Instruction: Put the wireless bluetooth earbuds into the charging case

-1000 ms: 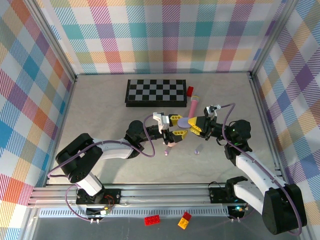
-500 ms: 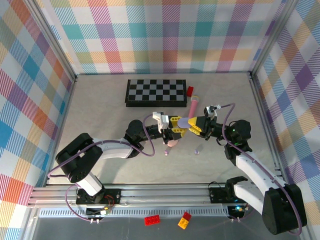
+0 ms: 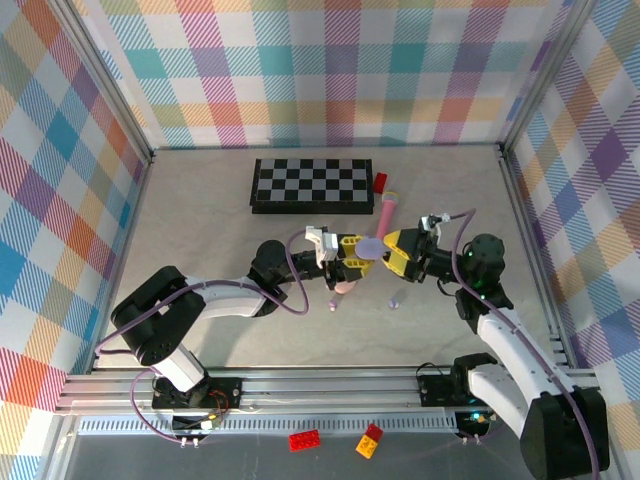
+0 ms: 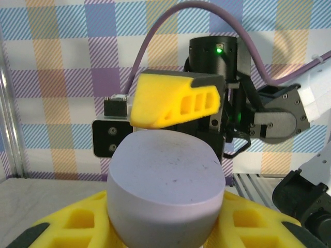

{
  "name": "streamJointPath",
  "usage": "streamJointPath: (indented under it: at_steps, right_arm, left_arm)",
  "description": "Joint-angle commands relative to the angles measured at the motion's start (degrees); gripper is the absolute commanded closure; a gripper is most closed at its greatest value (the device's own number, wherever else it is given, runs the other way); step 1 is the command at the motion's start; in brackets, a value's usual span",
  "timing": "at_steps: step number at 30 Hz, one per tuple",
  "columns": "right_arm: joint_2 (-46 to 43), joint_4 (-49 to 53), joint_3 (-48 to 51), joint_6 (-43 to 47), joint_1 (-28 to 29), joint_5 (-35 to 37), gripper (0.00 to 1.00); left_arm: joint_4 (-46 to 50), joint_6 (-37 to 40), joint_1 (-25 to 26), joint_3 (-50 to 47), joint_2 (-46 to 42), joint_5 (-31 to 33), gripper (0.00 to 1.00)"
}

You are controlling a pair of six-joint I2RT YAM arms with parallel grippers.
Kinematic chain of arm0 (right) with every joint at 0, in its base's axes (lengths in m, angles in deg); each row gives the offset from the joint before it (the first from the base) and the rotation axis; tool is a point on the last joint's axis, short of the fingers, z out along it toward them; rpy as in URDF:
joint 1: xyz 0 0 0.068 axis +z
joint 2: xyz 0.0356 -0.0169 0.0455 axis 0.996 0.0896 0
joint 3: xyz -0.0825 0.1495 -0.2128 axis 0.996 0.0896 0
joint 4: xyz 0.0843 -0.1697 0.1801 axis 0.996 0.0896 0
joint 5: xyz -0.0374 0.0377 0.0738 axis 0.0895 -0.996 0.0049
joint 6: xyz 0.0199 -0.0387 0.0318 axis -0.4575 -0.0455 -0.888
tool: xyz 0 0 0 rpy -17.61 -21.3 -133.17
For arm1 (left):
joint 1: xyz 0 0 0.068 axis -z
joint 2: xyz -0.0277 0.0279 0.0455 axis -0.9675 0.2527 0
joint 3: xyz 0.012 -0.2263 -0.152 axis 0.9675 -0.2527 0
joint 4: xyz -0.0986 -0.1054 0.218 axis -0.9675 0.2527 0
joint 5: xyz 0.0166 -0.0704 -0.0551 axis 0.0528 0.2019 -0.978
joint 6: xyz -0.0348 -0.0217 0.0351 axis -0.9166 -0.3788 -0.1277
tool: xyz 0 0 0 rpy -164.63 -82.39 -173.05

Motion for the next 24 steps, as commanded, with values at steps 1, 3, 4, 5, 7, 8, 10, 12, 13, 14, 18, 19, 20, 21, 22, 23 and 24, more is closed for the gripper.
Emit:
streamJointPath:
  at_steps: [1, 3, 4, 5, 7, 8, 10, 12, 13, 14, 18, 19, 20, 21, 22, 23, 24]
  right_arm:
    - [-3.9, 23.2, -6.7, 21.0, -1.0, 2.4, 0.18]
    - [-5.0, 32.7, -10.2, 32.0, -1.0, 4.9, 0.17]
    - [-5.0, 37.0, -12.2, 37.4, -1.0, 5.9, 0.16]
    - [-4.9, 40.7, -14.1, 41.9, -1.0, 6.9, 0.16]
    - [-4.2, 46.7, -18.0, 51.6, -0.9, 8.3, 0.14]
    - [-3.7, 48.8, -19.7, 56.0, -0.9, 8.1, 0.13]
    - [-2.4, 55.1, -24.5, 67.6, -0.6, 7.4, 0.13]
    - [-1.0, 60.8, -28.8, 77.8, 0.4, 8.1, 0.14]
    - [-0.3, 62.4, -30.4, 82.2, 1.3, 8.9, 0.13]
    - [0.2, 63.4, -31.6, 84.7, 2.2, 9.7, 0.13]
    - [3.8, 67.3, -35.8, 95.3, 7.9, 13.4, 0.13]
    - [4.7, 67.9, -36.5, 96.9, 10.1, 15.6, 0.12]
    - [5.4, 68.3, -36.9, 98.2, 12.0, 17.3, 0.12]
    - [6.2, 68.3, -37.2, 99.3, 14.2, 18.8, 0.11]
    - [7.0, 68.0, -37.2, 100.0, 15.9, 19.2, 0.11]
    - [7.6, 67.3, -37.2, 100.2, 17.1, 19.0, 0.1]
    - [8.3, 66.6, -37.1, 100.2, 18.2, 19.1, 0.1]
  left_arm:
    - [-2.0, 0.9, -0.8, -1.9, -1.5, -1.4, 0.68]
    - [-1.7, 0.9, -1.3, -3.1, -1.9, -1.6, 0.68]
    - [-1.5, 0.9, -1.5, -3.8, -2.1, -1.7, 0.68]
    - [-1.4, 0.9, -1.7, -4.3, -2.4, -1.7, 0.68]
    - [-1.1, 0.9, -2.1, -5.6, -3.1, -2.0, 0.68]
    - [-1.1, 0.9, -2.4, -6.2, -3.4, -2.0, 0.68]
    - [-1.1, 0.9, -2.7, -7.3, -4.0, -1.9, 0.68]
    - [-1.0, 0.9, -3.2, -8.1, -4.6, -1.6, 0.68]
    - [-0.1, 0.9, -3.4, -8.1, -5.0, -2.6, 0.68]
    - [0.7, 1.1, -3.6, -8.0, -5.4, -3.6, 0.68]
    - [1.5, 1.2, -4.0, -8.2, -6.3, -5.6, 0.68]
    - [1.1, 1.1, -4.1, -8.2, -6.3, -5.9, 0.68]
    - [0.6, 0.9, -4.2, -8.3, -6.2, -5.9, 0.68]
    - [0.0, 0.5, -4.4, -8.4, -6.1, -6.1, 0.68]
    - [-0.5, -0.1, -4.5, -8.4, -5.9, -6.4, 0.68]
    - [-0.8, -0.4, -4.7, -8.3, -5.9, -6.8, 0.68]
    - [-0.8, -0.6, -4.8, -8.2, -5.8, -7.0, 0.68]
